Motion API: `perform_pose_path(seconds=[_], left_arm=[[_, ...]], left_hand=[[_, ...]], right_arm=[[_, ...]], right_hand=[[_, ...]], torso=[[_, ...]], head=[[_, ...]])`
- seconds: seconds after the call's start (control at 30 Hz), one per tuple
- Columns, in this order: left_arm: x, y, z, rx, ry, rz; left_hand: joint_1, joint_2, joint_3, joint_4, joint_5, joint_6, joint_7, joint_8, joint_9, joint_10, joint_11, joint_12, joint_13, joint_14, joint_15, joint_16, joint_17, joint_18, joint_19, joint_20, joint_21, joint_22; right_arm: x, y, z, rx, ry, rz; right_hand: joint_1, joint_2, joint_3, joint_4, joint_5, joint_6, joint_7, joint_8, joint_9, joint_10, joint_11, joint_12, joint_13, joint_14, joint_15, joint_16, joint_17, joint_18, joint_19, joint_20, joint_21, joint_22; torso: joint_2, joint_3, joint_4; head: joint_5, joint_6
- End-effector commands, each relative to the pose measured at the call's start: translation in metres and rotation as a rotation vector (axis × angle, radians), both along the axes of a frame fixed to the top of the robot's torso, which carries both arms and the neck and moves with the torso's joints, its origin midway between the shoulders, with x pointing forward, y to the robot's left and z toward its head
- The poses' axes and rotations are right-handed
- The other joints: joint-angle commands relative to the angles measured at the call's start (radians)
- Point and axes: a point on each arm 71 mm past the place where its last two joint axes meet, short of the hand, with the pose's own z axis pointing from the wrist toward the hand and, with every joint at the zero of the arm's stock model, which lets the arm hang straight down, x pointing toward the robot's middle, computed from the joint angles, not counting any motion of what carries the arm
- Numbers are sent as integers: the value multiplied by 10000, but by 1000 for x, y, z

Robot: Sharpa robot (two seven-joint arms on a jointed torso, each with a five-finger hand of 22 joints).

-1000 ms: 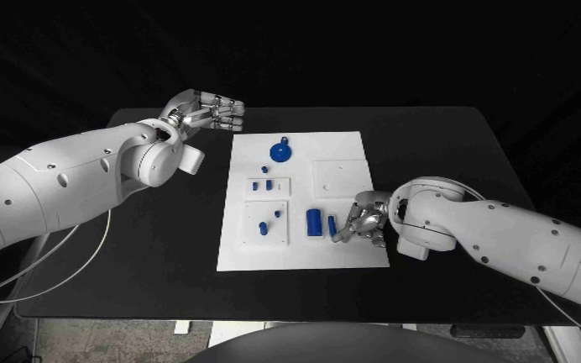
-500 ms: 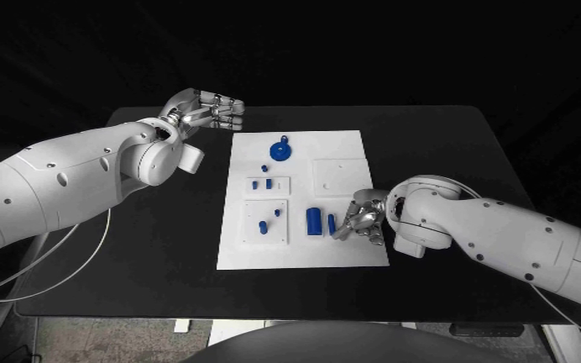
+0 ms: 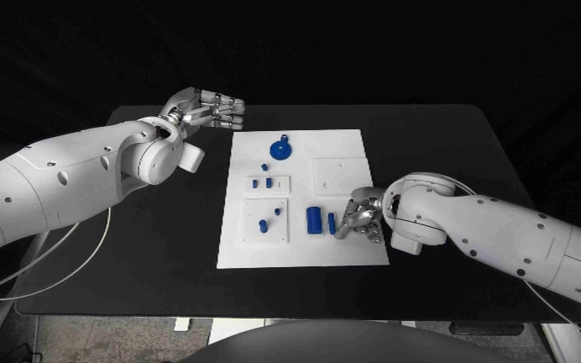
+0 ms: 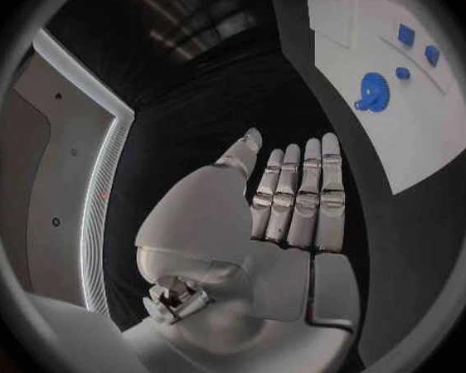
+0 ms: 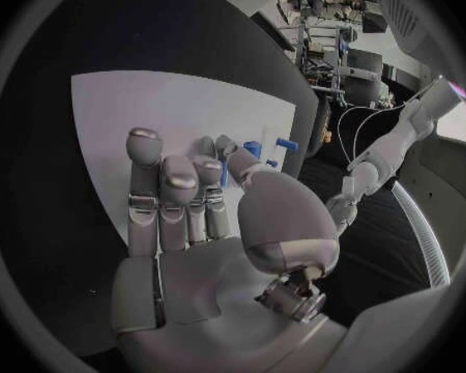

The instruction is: Assemble the parts on the task board

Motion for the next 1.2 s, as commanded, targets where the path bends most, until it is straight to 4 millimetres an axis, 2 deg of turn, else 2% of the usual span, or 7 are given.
perform_pose_path(seconds=[0.03, 0.3, 0.57, 0.67, 0.83, 1.0, 1.2], left_arm=[[0, -2, 0, -88, 49, -181], [-1, -3, -1, -76, 122, -224], [-1, -2, -1, -68, 98, -197], [-1, -2, -1, -78, 47, -183], [0, 1, 0, -140, -46, -93], [2, 3, 0, -322, -85, 72], [8, 9, 1, -535, -199, 416]], left_hand=[[-57, 82, -6, 62, -30, -96, -1, -36, -4, -80, 18, -22, -8, -12, 63, -41, -2, -38, -8, 53, -5, -16], [-66, 83, -5, 81, -16, -136, 11, -38, -5, -90, 21, -22, -8, -19, 66, -40, -1, -40, -16, 57, -7, -17], [-66, 83, -5, 81, -16, -136, 11, -38, -5, -90, 21, -22, -8, -19, 66, -40, -1, -40, -16, 57, -7, -17], [-66, 83, -5, 81, -16, -136, 11, -38, -5, -90, 21, -22, -8, -19, 66, -40, -1, -40, -16, 57, -7, -17], [-64, 64, -21, 79, -43, -123, 6, -32, -2, -72, 16, -19, -8, -8, 62, -38, 0, -39, -16, 57, -5, -17], [-48, 76, -14, 69, -43, -80, -11, -30, -1, -29, 0, -18, -8, 27, 50, -37, 1, -37, 3, 47, 3, -13], [-14, 111, 46, 57, -44, 194, -103, -25, 3, 237, -90, -22, -11, 118, 5, -37, 0, -53, 44, 8, 15, -8]], right_arm=[[-3, -9, -10, -930, 521, 88], [-2, -9, -12, -1069, 637, 54], [-2, -11, -12, -759, 628, 126], [-2, -11, -9, -349, 604, 254], [4, -12, 6, 808, 188, 344], [25, -18, 26, 2276, -707, -2], [70, -37, 53, 4871, -2582, -1212]], right_hand=[[55, 56, -59, -199, 118, -79, 21, -73, -9, -57, 27, -57, -7, -1, -22, -54, -21, -177, 471, -4, -62, -10], [-7, -6, -283, -330, 409, -66, 18, -75, -5, -55, 27, -40, 0, 1, -14, -43, -14, -182, 472, 2, -59, 10], [-213, -404, -1023, -71, 1049, -132, 30, -81, -65, -68, 44, -58, -17, -9, -8, -90, -62, -179, 460, 5, -136, -1], [-255, -576, -1422, 244, 849, -437, 135, -83, -129, -129, 109, -158, -98, -42, 43, -334, -294, -152, 411, 50, -504, -129], [56, -834, -2392, 1002, 284, -698, 228, -77, -80, -229, 162, -327, -280, -45, 93, -618, -564, -90, 418, 103, -1040, -403], [336, -840, -2916, 1454, 6, -745, 238, -73, -26, -310, 156, -408, -392, -74, 58, -781, -685, -62, 422, 79, -1379, -585], [515, -319, -3042, 1249, 156, -731, 240, -69, -57, -874, 145, -1762, -1509, -424, 15, -2268, -1698, -34, 113, 69, -2924, -1473]], torso=[[-4, 0, -11], [-3, 15, -8], [-2, 7, -9], [-16, 6, -14], [-39, -7, -8], [-113, -67, -58], [-397, -240, -160]], head=[[1, -12], [-20, 4], [-26, 16], [-46, 91], [-143, 413], [-214, 773], [-261, 1094]])
